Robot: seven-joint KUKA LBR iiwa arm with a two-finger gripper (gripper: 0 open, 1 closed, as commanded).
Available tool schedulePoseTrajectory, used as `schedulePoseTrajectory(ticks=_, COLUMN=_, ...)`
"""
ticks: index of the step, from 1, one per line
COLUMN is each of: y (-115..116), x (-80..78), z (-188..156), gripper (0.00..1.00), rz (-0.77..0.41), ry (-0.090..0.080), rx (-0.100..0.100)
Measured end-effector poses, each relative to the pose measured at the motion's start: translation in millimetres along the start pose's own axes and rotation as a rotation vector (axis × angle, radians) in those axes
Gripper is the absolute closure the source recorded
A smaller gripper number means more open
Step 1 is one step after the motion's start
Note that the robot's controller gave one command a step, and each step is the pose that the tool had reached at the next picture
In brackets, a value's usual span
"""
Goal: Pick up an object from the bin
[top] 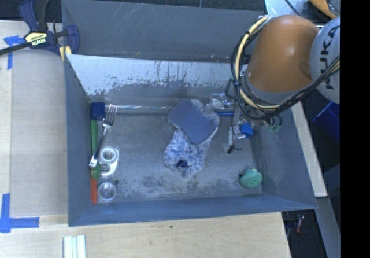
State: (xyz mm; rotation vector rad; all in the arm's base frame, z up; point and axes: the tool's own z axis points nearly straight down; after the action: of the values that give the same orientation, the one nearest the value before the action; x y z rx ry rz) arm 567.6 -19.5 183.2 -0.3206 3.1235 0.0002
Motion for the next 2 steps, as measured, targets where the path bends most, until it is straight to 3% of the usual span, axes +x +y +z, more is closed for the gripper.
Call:
schedulePoseTrajectory(ticks=1, y=-7, x=63.0, z=-2, gripper=0.00, rz=0.005, ry=-0.007, rx=0.003)
schedulePoseTrajectory(ticks=2, y=33, x=35.4, z=43, gripper=0.00, rz=-0.188, ry=-0.012, rx=0.003)
